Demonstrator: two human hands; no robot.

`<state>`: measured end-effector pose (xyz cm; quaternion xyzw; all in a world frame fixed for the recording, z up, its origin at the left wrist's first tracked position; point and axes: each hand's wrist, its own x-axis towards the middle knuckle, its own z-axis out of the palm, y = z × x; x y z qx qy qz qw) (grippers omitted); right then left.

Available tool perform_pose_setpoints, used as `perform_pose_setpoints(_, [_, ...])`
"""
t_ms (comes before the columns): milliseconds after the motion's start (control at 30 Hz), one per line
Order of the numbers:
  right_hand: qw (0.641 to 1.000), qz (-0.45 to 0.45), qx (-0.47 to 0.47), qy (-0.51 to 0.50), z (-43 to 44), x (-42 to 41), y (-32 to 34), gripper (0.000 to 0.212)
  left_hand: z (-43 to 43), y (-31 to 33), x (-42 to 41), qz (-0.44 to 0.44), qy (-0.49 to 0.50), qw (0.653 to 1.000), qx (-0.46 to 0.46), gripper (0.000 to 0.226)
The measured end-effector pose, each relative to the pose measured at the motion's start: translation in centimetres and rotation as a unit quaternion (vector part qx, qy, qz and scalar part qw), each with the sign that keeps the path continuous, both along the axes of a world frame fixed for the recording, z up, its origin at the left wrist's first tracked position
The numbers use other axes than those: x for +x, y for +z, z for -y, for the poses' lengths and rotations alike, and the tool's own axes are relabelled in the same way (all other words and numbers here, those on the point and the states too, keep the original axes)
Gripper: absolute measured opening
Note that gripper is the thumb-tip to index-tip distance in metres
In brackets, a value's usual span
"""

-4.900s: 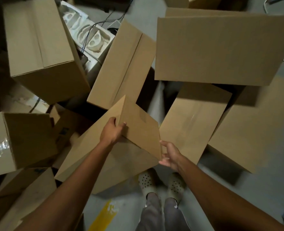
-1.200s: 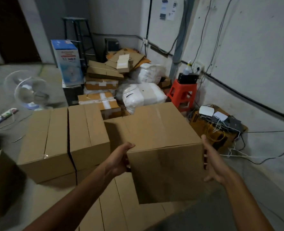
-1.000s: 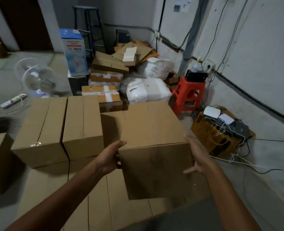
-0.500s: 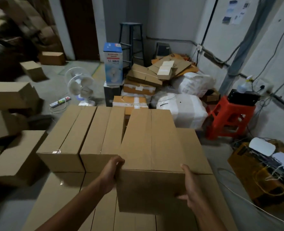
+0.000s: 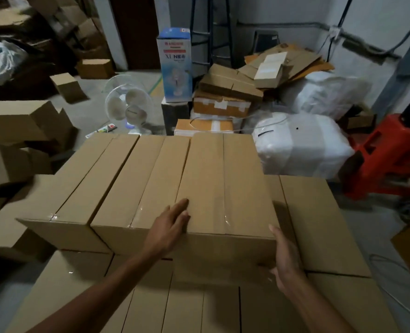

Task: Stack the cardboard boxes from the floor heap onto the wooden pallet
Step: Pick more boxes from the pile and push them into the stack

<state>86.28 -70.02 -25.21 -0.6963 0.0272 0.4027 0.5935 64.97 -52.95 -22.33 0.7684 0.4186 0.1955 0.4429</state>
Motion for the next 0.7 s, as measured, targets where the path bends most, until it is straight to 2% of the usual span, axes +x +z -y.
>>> perform_pose_setpoints(100, [1.000,0.011,0.015,0.008,-2.1,1.6,-4.7,0.096,-2.6,-4.3,1.2,-0.090,-0.030,0.992,0.078,0.086])
perform_pose_setpoints(200, [0.999,0.018,0.026,0.019,-4.3,2.7,-8.5,0.098,-4.7,-8.7,1.5,-0.153,-0.061,0.976,0.140,0.097])
perform_pose_setpoints(300, [0.999,0.022,0.043,0.026,-6.0,2.7,-11.8,0.089,-6.8,-12.4,1.1,-0.207,-0.081,0.958,0.180,0.097])
perform_pose_setpoints(467, [0.998,0.014,0.054,-0.006,-7.8,2.6,-15.9,0.114,-8.7,-15.6,1.6,-0.263,-0.094,0.928,0.247,0.090])
perform_pose_setpoints(600, [0.998,0.007,0.068,-0.011,-9.1,2.3,-17.0,0.108,-9.0,-16.8,1.6,-0.294,-0.076,0.904,0.299,0.090])
perform_pose_setpoints(700, [0.998,0.011,0.062,-0.003,-9.0,1.8,-17.2,0.111,-8.9,-17.0,1.1,-0.291,-0.070,0.902,0.309,0.087])
